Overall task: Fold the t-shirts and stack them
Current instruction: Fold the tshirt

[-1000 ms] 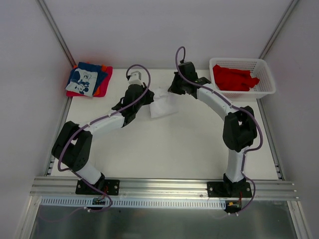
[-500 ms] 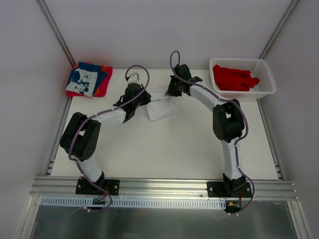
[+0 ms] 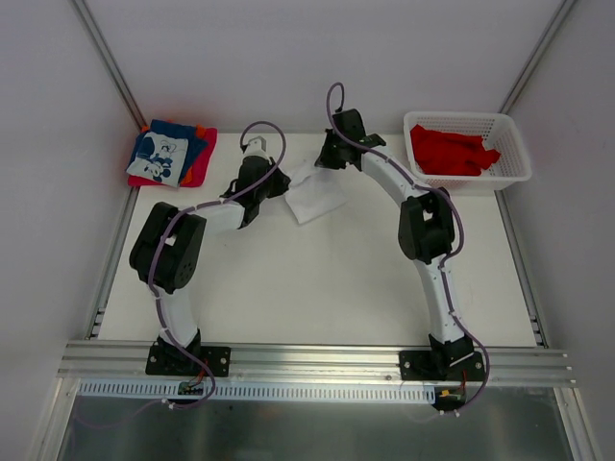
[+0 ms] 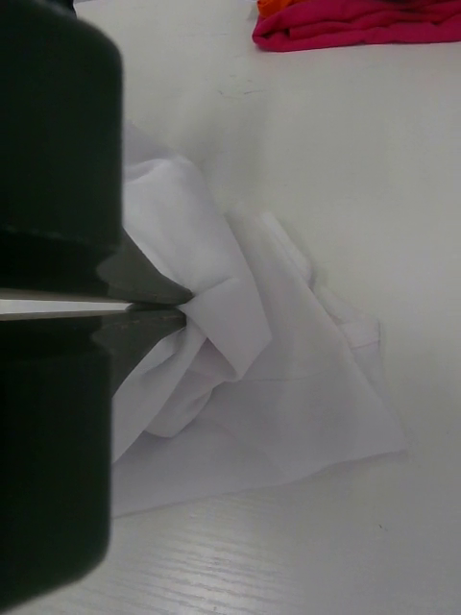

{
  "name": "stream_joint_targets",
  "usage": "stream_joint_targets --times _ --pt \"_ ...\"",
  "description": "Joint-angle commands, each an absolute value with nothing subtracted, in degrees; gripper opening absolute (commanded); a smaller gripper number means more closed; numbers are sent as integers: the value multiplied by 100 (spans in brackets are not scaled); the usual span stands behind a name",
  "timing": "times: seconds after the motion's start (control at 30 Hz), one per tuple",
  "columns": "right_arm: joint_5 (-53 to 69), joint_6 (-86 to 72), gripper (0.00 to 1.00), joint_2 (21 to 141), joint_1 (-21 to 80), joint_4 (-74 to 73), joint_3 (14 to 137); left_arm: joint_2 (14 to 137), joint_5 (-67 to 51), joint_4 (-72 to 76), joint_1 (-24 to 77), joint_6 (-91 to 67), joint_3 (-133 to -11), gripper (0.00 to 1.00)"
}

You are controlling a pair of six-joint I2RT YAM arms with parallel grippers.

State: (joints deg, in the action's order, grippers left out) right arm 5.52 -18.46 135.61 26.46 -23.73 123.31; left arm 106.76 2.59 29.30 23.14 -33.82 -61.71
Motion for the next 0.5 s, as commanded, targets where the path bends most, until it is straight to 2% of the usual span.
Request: stream_joint_targets --times 0.0,0.03,0.1,0.13,0.17,0.2,0.23,0.47 --pt "607 -1705 1 13754 2584 -2479 12718 10889 18 3270 2215 -3384 -6512 0" --pt "580 -1688 1 13790 2575 -2461 12770 10942 -130 3322 2197 -3401 -6521 0" --pt "554 -1688 42 13869 2558 -2444 12806 11100 -245 3419 2145 -3463 -6556 20" --pt "528 -1696 67 13921 2558 -2417 12814 11144 -307 3436 2136 -3489 -6574 40" --pt "501 -1696 99 13948 2558 -2382 12814 11240 -299 3428 2127 -3524 -6635 58" --pt "466 -1688 100 13974 2549 -2356 12814 11293 -255 3384 2118 -3533 -6671 92" --pt "448 -1679 99 14018 2540 -2329 12823 11364 -246 3340 2127 -3533 -6697 99" --pt "352 -1591 99 14045 2549 -2250 12999 11215 -35 3612 2127 -3367 -6583 99"
